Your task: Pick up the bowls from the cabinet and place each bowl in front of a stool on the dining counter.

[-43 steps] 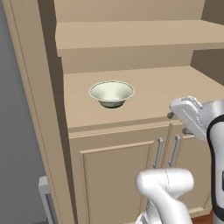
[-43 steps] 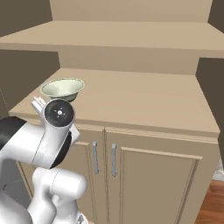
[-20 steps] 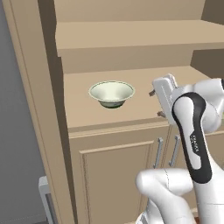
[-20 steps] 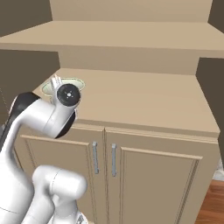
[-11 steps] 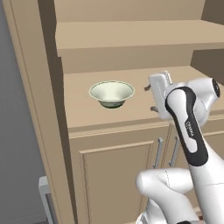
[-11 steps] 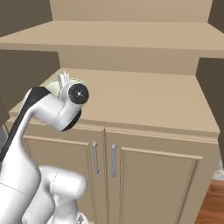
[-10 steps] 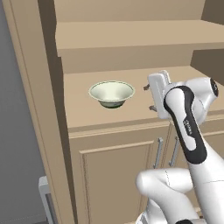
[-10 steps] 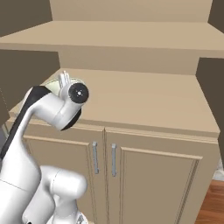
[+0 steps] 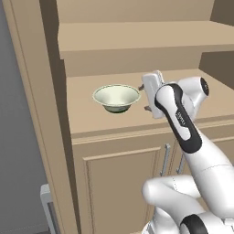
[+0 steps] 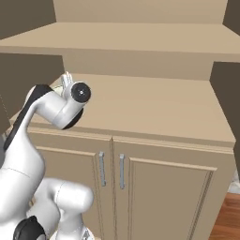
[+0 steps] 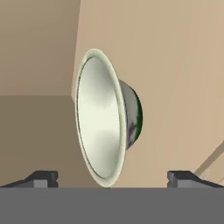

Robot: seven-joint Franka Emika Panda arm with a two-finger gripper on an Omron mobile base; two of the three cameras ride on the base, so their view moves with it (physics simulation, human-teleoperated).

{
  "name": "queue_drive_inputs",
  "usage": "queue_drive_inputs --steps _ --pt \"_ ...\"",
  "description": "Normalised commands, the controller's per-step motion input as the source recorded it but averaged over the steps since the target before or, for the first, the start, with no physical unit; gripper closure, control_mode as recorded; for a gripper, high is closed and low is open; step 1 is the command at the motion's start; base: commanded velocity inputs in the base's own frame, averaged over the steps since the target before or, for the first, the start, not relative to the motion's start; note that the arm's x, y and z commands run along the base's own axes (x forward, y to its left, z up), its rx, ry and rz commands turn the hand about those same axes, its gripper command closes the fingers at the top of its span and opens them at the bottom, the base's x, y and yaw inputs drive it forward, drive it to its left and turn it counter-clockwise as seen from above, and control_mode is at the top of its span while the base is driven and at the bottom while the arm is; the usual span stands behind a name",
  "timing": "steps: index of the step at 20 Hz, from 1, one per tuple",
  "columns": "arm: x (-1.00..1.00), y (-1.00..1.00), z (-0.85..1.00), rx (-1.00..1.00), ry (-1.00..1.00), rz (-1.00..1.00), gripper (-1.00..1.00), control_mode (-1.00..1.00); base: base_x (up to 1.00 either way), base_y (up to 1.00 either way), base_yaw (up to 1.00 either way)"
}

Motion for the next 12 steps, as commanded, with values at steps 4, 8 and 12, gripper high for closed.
queue_drive_inputs --steps 4,8,12 --pt "0.25 0.04 -0.17 0.00 0.00 0.00 -1.00 -1.00 0.00 0.00 0.00" --pt "0.26 0.00 -0.17 0.00 0.00 0.00 -1.00 -1.00 0.00 0.00 0.00" --pt "0.37 0.00 -0.18 0.00 0.00 0.00 -1.00 -1.00 0.00 0.00 0.00"
